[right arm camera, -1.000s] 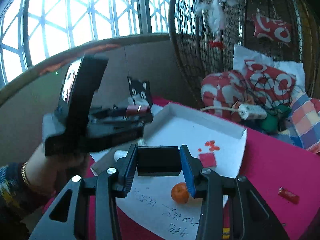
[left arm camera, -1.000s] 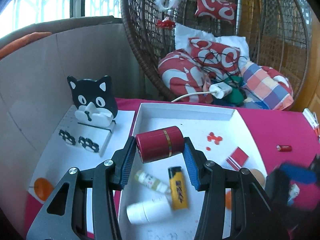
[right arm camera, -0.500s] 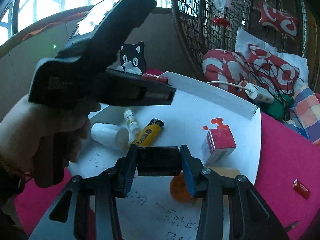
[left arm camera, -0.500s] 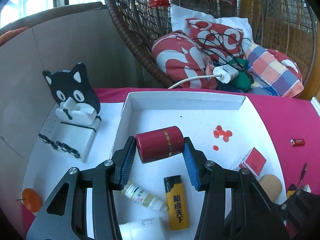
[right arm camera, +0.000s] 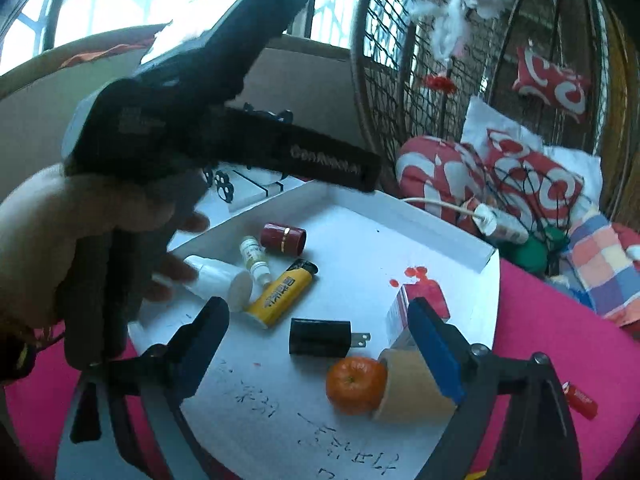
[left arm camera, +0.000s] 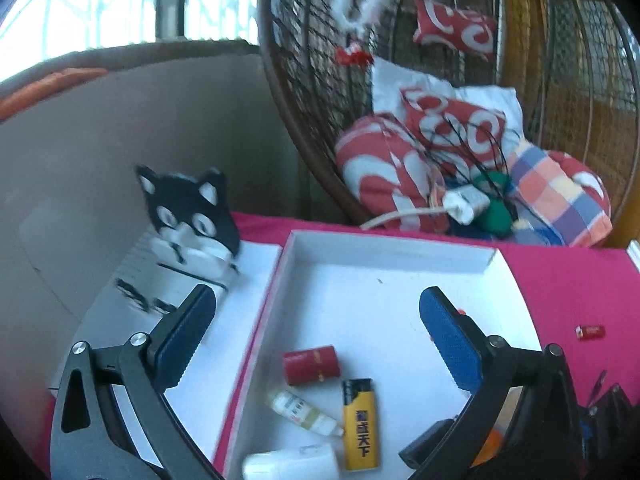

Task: Organize rigid objects
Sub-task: 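Carry the red cylinder and black charger into the white tray and open both tools, then grasp the blue binder clip with the left tool while the right tool grasps the white charger plug, then carry the blue binder clip and white charger plug into the white tray and open both tools, then grasp the yellow lighter with the left tool while the right tool grasps the black pen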

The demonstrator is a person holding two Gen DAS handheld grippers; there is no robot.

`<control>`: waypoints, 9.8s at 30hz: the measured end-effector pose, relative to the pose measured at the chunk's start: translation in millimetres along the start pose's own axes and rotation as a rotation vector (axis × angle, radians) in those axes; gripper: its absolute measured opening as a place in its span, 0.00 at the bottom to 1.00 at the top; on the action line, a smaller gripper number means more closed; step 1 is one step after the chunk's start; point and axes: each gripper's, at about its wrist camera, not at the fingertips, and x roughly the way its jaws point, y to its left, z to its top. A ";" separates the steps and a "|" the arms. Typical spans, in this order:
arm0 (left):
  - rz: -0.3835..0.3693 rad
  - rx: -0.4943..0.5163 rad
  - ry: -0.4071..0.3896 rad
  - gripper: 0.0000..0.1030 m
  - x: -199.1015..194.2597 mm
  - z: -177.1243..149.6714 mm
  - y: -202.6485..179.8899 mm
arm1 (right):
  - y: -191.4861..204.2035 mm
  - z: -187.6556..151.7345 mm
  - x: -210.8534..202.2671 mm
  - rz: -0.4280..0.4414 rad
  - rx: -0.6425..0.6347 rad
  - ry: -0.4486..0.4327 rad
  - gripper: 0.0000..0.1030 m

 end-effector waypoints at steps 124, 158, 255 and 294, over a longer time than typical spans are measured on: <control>-0.564 0.280 0.035 0.30 -142.1 -109.9 -184.0 | -166.0 -86.1 -177.6 -0.025 0.475 -0.070 0.25; -0.397 0.058 -0.034 0.30 -109.2 -49.7 -50.9 | -99.9 9.7 -99.8 0.103 0.267 -0.052 0.25; -0.666 0.699 0.455 0.94 -42.8 -145.1 -258.5 | -260.9 -186.2 -129.8 -0.178 0.904 0.014 1.00; -0.459 0.587 0.315 0.34 -71.5 -163.8 -253.9 | -190.3 -126.8 -83.1 -0.331 0.453 0.223 0.87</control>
